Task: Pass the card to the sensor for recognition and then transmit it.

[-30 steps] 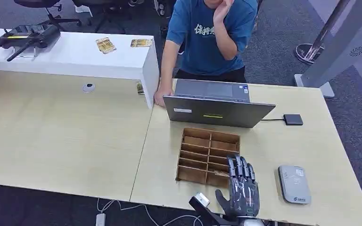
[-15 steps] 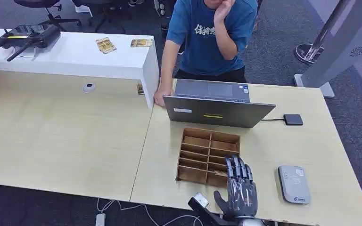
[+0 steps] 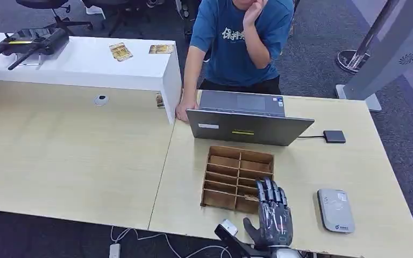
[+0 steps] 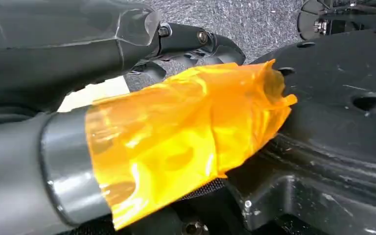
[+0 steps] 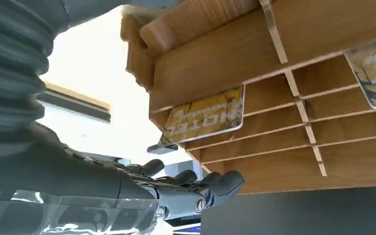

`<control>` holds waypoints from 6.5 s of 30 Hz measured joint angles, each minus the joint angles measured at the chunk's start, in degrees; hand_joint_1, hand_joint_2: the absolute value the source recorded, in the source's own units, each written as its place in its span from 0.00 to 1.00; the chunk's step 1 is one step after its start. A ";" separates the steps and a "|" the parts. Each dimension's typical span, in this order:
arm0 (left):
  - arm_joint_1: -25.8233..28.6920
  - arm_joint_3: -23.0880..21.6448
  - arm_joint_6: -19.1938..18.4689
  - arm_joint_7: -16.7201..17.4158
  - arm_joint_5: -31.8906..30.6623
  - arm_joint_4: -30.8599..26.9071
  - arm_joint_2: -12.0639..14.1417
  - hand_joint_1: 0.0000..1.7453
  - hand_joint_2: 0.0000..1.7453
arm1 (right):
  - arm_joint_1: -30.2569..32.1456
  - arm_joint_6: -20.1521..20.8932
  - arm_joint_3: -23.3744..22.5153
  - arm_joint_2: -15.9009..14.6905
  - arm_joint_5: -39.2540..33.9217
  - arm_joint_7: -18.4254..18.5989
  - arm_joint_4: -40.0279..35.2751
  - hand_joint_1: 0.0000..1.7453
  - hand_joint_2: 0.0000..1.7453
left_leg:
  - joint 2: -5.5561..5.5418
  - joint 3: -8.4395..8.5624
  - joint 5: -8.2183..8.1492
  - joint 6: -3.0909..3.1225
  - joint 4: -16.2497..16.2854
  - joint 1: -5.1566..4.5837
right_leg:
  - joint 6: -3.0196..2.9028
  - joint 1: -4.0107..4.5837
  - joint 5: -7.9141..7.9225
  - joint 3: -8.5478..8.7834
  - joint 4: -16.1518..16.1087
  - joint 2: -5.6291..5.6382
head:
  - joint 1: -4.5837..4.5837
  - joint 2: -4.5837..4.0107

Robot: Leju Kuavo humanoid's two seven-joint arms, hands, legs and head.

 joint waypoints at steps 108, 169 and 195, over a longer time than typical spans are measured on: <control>0.01 -0.18 -0.04 0.00 1.70 0.00 -0.26 0.00 0.00 | -0.02 0.79 0.52 -0.09 -1.70 -0.57 -2.10 0.97 1.00 | 0.00 0.00 0.00 0.00 0.00 0.00 | 0.00 0.00 0.00 -0.01 0.00 0.00 | 0.00 0.00; 0.12 -2.89 1.44 -1.77 2.91 0.00 -0.57 0.00 0.00 | 12.69 -14.51 -36.89 18.42 -20.39 -45.05 -32.13 1.00 1.00 | -0.02 0.02 -0.01 0.02 -0.01 -0.03 | -0.01 -0.03 -0.02 0.02 0.00 -0.02 | -0.02 0.00; -0.67 -7.45 -2.36 -1.09 -3.63 0.00 3.47 0.00 0.00 | -14.81 -14.45 -31.81 15.65 -5.65 -29.30 -13.39 1.00 1.00 | 0.04 0.10 0.15 -0.10 -0.02 0.03 | -0.09 0.02 0.06 0.05 0.08 0.06 | -0.02 0.00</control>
